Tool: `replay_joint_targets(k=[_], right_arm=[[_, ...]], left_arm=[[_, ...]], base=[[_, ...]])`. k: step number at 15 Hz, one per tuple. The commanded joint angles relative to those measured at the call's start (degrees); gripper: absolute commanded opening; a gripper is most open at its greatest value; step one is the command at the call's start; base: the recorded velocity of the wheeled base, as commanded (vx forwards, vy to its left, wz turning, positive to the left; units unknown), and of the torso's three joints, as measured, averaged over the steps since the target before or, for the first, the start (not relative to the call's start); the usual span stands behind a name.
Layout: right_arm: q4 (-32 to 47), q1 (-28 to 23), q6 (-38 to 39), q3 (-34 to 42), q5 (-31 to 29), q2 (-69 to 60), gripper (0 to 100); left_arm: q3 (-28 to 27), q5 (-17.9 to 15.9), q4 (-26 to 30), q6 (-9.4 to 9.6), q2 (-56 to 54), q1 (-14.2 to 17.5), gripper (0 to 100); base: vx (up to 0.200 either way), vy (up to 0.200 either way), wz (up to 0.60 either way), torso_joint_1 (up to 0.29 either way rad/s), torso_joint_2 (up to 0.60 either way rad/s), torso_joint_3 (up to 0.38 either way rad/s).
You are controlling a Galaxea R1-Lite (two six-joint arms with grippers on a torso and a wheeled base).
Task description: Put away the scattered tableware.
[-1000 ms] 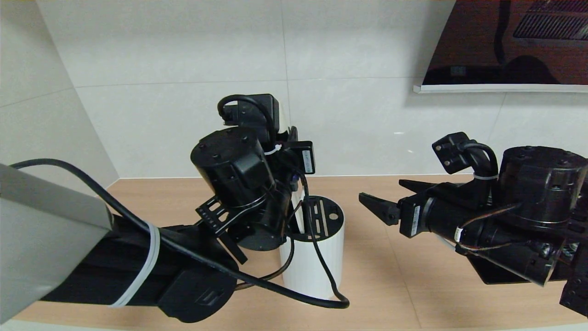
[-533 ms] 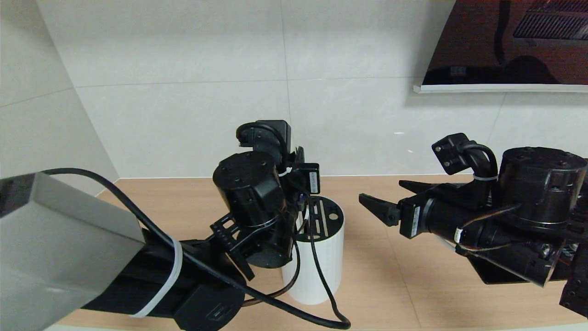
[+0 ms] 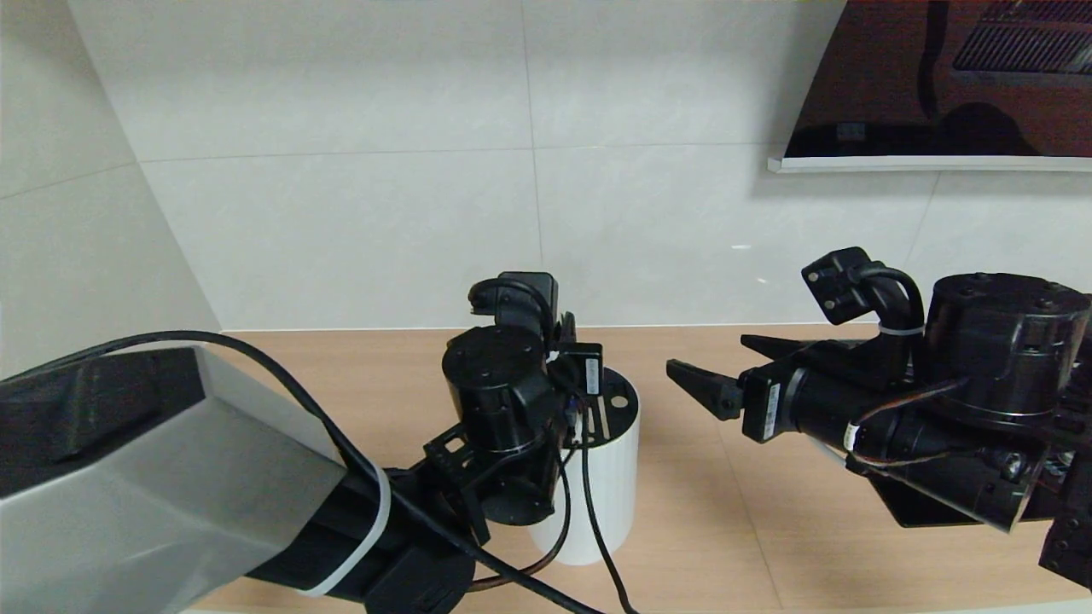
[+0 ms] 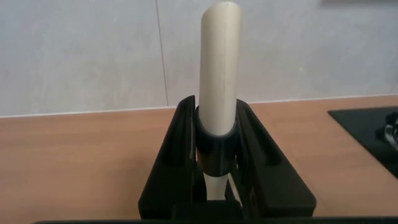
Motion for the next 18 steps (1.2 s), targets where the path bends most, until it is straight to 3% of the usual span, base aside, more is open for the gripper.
replay_joint_targets(k=[1, 6, 13, 14, 18], right_arm=[[-0.03, 0.0, 0.09, -0.02, -0.02, 0.13, 100], [-0.03, 0.0, 0.0, 0.07, 0.07, 0.13, 100], [-0.03, 0.0, 0.0, 0.07, 0.07, 0.31, 100], [-0.03, 0.08, 0.0, 0.07, 0.07, 0.4, 100], [-0.03, 0.08, 0.0, 0.33, 0.07, 0.4, 100]], left_arm=[[0.31, 0.03, -0.01, -0.13, 1.64, 0.0, 0], [4.61, -1.55, 0.07, 0.05, 1.64, -0.26, 0], [4.52, -1.64, 0.16, -0.04, 2.51, -0.35, 0], [4.52, -1.64, 0.25, 0.05, 2.6, -0.35, 100], [4.96, -1.64, 0.34, 0.05, 2.07, -0.35, 100]], base=[[0.0, 0.0, 0.0, 0.0, 0.0, 0.0], [0.0, 0.0, 0.0, 0.0, 0.0, 0.0], [0.0, 0.0, 0.0, 0.0, 0.0, 0.0], [0.0, 0.0, 0.0, 0.0, 0.0, 0.0], [0.0, 0.0, 0.0, 0.0, 0.0, 0.0]])
